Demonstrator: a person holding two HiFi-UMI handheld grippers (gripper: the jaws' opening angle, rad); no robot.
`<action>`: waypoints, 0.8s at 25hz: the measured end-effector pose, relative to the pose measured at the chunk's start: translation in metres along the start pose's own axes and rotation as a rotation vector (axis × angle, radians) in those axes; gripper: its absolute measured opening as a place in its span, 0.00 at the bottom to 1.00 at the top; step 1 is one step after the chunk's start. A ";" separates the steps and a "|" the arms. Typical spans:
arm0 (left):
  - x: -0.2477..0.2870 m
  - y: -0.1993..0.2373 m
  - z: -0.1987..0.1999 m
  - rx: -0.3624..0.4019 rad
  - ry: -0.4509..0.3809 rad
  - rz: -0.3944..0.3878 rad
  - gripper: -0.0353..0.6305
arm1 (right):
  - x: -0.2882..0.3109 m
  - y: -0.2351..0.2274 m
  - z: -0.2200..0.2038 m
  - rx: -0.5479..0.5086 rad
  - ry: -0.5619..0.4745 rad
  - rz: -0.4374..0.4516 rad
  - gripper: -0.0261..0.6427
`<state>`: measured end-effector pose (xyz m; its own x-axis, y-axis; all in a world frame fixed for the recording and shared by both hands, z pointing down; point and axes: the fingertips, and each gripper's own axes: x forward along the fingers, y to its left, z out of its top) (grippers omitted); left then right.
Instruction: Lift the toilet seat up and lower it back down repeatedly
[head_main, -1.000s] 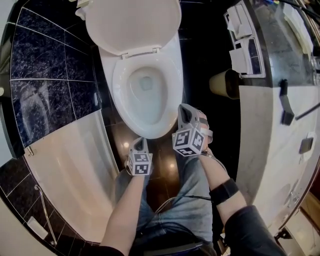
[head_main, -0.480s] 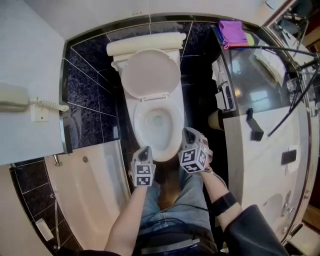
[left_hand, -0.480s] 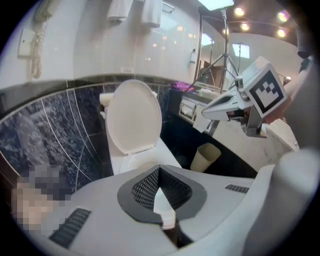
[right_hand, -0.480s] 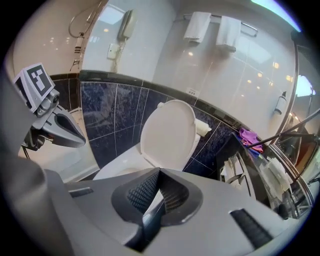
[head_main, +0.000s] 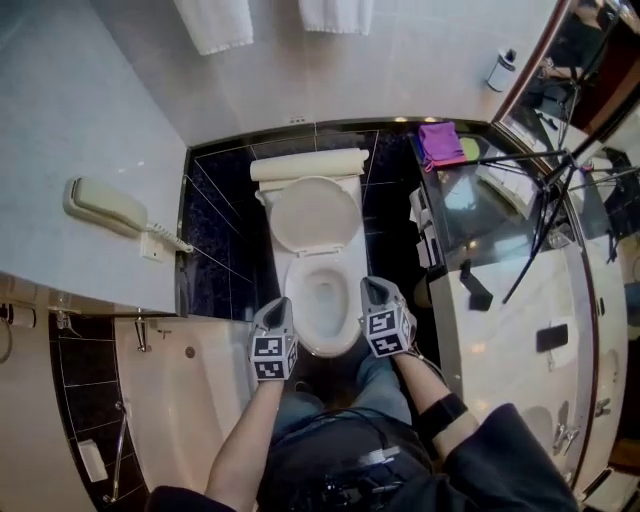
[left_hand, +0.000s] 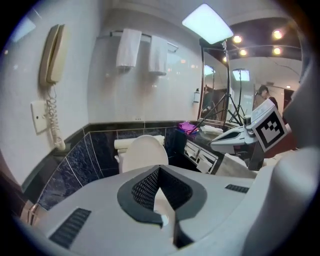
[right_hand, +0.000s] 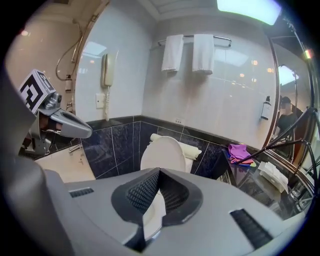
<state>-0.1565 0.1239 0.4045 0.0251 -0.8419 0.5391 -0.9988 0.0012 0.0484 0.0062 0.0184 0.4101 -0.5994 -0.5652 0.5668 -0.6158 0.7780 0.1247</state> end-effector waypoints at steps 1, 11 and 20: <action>-0.006 0.000 0.011 0.002 -0.019 0.000 0.05 | -0.005 -0.003 0.007 0.010 -0.009 0.000 0.07; -0.052 -0.004 0.063 -0.009 -0.137 -0.040 0.05 | -0.045 -0.015 0.033 0.065 -0.058 -0.007 0.07; -0.049 -0.004 0.060 0.000 -0.130 -0.029 0.05 | -0.041 -0.011 0.033 0.051 -0.053 0.003 0.07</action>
<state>-0.1557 0.1331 0.3273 0.0488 -0.9044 0.4238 -0.9977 -0.0245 0.0626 0.0204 0.0243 0.3585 -0.6268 -0.5775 0.5231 -0.6381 0.7657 0.0807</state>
